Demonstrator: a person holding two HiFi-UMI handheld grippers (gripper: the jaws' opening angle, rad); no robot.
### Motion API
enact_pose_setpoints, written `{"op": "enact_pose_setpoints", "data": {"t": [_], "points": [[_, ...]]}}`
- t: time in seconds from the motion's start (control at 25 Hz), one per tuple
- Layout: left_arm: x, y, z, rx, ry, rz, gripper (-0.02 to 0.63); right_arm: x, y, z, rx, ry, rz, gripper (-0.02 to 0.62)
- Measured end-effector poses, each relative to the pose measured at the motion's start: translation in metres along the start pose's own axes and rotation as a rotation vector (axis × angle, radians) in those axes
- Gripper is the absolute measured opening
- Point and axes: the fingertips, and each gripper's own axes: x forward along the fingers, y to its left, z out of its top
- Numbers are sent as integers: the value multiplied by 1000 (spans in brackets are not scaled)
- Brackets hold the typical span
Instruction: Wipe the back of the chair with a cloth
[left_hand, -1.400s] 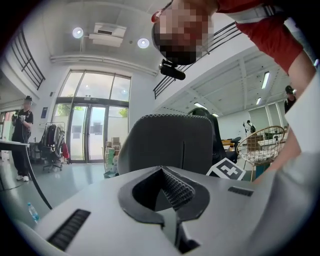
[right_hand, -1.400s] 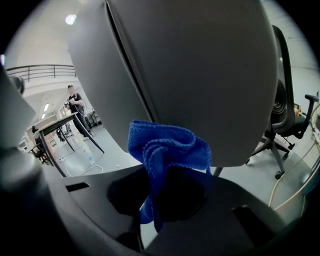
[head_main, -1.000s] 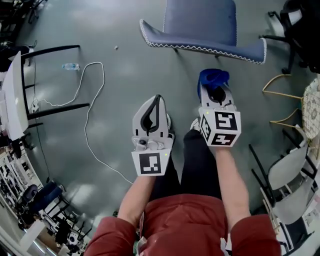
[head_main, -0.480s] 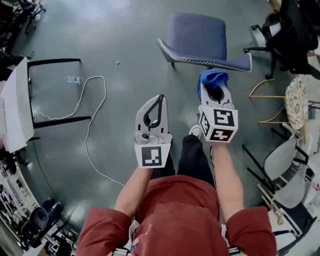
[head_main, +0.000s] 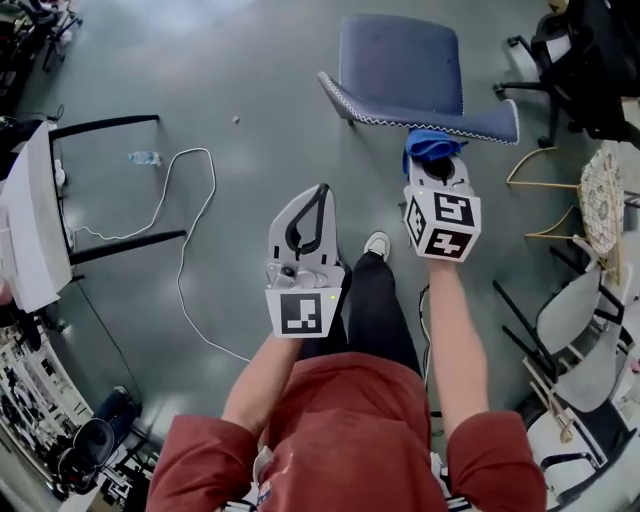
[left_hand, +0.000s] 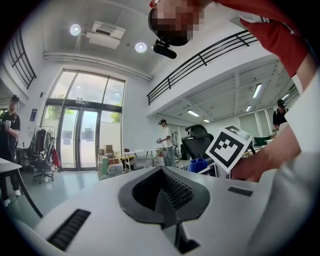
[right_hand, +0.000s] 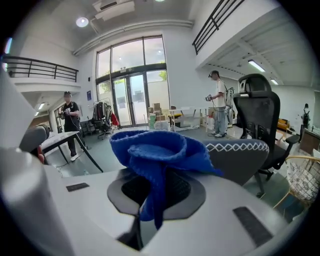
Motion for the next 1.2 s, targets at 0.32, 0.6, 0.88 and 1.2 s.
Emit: {"op": "enact_pose_setpoints", "data": {"t": [0.32, 0.6, 0.88, 1.2], "points": [[13, -13, -28, 3, 20, 5, 11, 25, -5, -28, 14, -25, 32, 60], [19, -33, -82, -16, 45, 1, 11, 69, -18, -76, 19, -12, 50, 60], [25, -51, -153, -23, 62, -17, 11, 130, -40, -141, 99, 19, 34, 60], [26, -70, -207, -42, 82, -15, 11, 190, -59, -200, 138, 33, 4, 60]]}}
